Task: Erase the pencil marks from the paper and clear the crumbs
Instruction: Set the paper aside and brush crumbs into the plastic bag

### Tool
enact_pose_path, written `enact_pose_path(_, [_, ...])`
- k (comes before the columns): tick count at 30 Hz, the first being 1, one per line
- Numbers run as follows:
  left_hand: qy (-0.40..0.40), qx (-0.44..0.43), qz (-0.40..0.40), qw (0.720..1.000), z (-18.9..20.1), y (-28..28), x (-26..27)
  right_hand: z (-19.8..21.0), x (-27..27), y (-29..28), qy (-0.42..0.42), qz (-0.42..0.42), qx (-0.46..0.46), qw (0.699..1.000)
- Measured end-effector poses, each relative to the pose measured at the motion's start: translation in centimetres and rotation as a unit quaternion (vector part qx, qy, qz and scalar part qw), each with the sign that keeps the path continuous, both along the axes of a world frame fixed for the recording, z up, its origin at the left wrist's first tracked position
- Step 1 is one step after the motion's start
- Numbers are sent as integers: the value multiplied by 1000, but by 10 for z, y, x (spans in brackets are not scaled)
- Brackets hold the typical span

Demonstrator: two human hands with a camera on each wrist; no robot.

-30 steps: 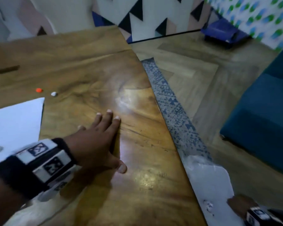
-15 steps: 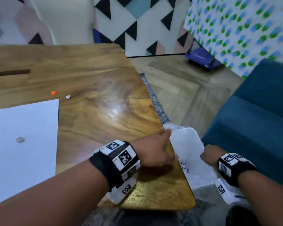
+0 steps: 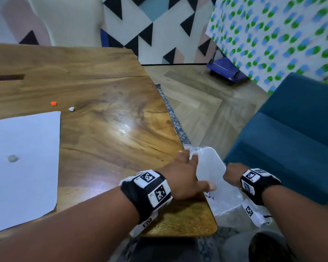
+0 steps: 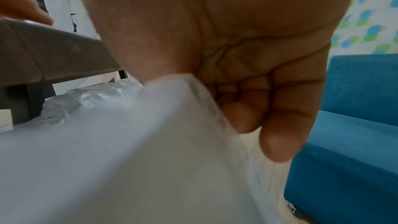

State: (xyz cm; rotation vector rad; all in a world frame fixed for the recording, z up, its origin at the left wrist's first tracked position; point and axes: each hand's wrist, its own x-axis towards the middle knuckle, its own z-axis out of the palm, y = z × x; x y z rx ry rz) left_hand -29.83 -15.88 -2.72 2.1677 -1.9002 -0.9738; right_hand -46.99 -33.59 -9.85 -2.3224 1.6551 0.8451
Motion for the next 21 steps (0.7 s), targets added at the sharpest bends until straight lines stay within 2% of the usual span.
enact_pose_path(2, [3,-20,32,999,7,10,18,2,2,-1,1,10,-6,1000])
enact_pose_path(4, [-64,-14,102,993,9,19,47,3,2,-2,-3,14,-12,1000])
enact_pose_path(6, [-140,49,137,979,3,26,68,5,2,-3,-9,18,-14,1000])
enact_pose_path(8, [-173,93,127,972,-6,28,62,5,2,-4,-12,24,-9,1000])
enact_pose_path(12, [-140,91,89,982,-15,16,-8,6,3,-6,-9,16,-10,1000])
enact_pose_path(16, [-54,60,-25,996,-5,7,-73,7,4,-7,-9,15,-11,1000])
enact_pose_path(18, [-17,33,-41,998,3,6,-80,7,4,-9,-7,15,-8,1000])
enact_pose_path(21, [-64,12,0,998,8,9,-43,8,0,-10,-8,24,-14,1000])
